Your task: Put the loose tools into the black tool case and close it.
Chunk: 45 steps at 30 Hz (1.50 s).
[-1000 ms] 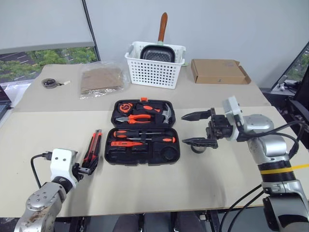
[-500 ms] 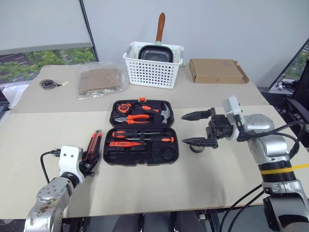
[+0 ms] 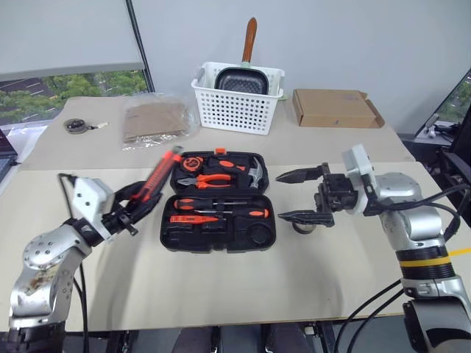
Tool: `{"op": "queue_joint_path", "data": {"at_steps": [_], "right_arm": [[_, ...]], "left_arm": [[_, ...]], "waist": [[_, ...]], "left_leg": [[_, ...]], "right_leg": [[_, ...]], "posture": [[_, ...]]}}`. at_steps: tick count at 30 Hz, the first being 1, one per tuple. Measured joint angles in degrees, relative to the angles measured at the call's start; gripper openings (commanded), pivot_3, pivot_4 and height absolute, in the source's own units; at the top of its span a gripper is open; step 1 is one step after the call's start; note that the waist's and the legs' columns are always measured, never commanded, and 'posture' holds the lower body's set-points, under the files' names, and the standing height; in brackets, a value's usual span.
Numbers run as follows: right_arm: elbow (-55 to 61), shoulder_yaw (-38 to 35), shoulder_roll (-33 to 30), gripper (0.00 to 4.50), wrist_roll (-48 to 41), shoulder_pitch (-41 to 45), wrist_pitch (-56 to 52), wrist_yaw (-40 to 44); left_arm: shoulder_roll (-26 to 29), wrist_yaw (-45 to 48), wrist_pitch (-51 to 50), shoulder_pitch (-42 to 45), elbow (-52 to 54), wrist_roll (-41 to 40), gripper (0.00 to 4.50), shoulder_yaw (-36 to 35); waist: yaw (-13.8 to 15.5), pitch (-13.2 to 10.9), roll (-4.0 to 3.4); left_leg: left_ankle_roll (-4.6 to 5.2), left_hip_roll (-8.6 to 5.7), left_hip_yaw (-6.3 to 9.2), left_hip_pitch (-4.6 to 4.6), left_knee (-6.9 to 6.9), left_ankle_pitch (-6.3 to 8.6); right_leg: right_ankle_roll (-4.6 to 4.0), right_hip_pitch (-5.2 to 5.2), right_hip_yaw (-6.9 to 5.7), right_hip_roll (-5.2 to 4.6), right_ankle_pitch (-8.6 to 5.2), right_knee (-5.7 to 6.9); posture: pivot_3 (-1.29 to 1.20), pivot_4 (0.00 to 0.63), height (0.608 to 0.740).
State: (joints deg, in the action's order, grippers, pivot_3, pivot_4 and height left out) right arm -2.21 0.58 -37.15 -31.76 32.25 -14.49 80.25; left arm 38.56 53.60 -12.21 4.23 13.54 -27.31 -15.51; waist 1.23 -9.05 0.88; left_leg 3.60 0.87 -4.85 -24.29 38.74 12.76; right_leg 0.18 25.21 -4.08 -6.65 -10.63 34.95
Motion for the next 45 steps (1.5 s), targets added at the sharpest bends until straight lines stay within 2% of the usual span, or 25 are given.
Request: {"op": "queue_joint_path", "data": {"at_steps": [6, 10, 15, 23, 35, 36, 37, 41, 45], "right_arm": [[2.1, -0.9, -0.4, 4.50, 0.0, -2.2, -0.2, -1.7], [3.8, -1.8, -1.1, 4.50, -0.1, -3.4, -0.3, -2.8], [5.8, -2.3, -1.6, 4.50, -0.6, -5.2, -0.6, -4.2], [7.6, -3.3, -2.0, 4.50, -0.9, -7.4, -0.9, -6.1], [8.2, -3.4, -2.0, 4.50, -0.9, -7.9, -0.9, -6.5], [8.2, -3.4, -2.0, 4.50, -0.9, -7.9, -0.9, -6.5], [8.2, -3.4, -2.0, 4.50, -0.9, -7.9, -0.9, -6.5], [8.2, -3.4, -2.0, 4.50, -0.9, -7.9, -0.9, -6.4], [7.8, -3.3, -2.1, 4.50, -0.9, -7.8, -0.9, -5.9]], "left_arm": [[6.3, 20.4, 7.5, 8.1, -9.1, 2.9, 1.80, 12.3], [7.6, 29.1, 11.9, 15.0, -16.0, 6.5, 1.80, 18.3], [7.2, 35.3, 13.9, 24.1, -23.8, 10.8, 1.80, 24.4], [6.7, 37.2, 17.3, 27.8, -29.2, 15.6, 1.80, 27.7], [6.7, 36.8, 17.2, 27.9, -30.2, 16.2, 1.80, 27.7], [6.7, 36.5, 17.2, 27.9, -30.2, 16.4, 2.80, 27.8], [6.7, 36.5, 17.1, 27.8, -30.2, 16.6, 2.98, 27.8], [6.1, 34.4, 16.6, 27.5, -30.1, 16.7, 4.44, 27.5], [6.5, 36.8, 10.5, 26.5, -26.4, 11.7, 4.47, 27.0]], "waist": [[-0.2, 0.0, 0.00], [-0.4, 0.0, -0.01], [-0.4, 0.0, 0.00], [-0.5, 0.0, 0.00], [-0.5, 0.0, 0.00], [-0.5, 0.0, 0.00], [-0.5, 0.0, 0.00], [-0.5, 0.0, 0.00], [-0.6, 0.0, 0.00]], "left_leg": [[0.12, 0.06, -0.06, 0.01, -0.01, -0.03], [0.14, 0.07, -0.08, 0.03, 0.01, -0.05], [0.34, 0.07, -0.10, 0.02, 0.03, -0.15], [0.40, 0.07, -0.13, 0.01, 0.02, -0.08], [0.40, 0.07, -0.13, 0.02, 0.08, -0.07], [0.40, 0.07, -0.13, 0.02, 0.08, -0.07], [0.40, 0.07, -0.13, 0.02, 0.08, -0.07], [0.41, 0.06, -0.13, 0.02, 0.09, -0.07], [0.43, 0.06, -0.15, 0.01, 0.09, -0.06]], "right_leg": [[0.11, 0.06, -0.01, 0.14, -0.09, 0.02], [0.12, 0.04, -0.02, 0.14, -0.10, 0.03], [0.33, 0.02, -0.01, 0.15, 0.02, 0.04], [0.48, 0.05, 0.01, 0.16, 0.07, 0.05], [0.54, 0.03, 0.01, 0.15, 0.05, 0.06], [0.54, 0.03, 0.01, 0.15, 0.05, 0.06], [0.54, 0.03, 0.01, 0.15, 0.05, 0.06], [0.54, 0.02, 0.02, 0.15, 0.05, 0.06], [0.54, 0.02, 0.03, 0.15, 0.05, 0.06]], "posture": [[0.00, 0.150, 0.700], [0.00, 0.150, 0.700], [0.00, 0.150, 0.700], [0.00, 0.150, 0.700], [0.00, 0.150, 0.700], [0.00, 0.150, 0.700], [0.00, 0.150, 0.700], [0.00, 0.150, 0.700], [0.00, 0.150, 0.700]]}}
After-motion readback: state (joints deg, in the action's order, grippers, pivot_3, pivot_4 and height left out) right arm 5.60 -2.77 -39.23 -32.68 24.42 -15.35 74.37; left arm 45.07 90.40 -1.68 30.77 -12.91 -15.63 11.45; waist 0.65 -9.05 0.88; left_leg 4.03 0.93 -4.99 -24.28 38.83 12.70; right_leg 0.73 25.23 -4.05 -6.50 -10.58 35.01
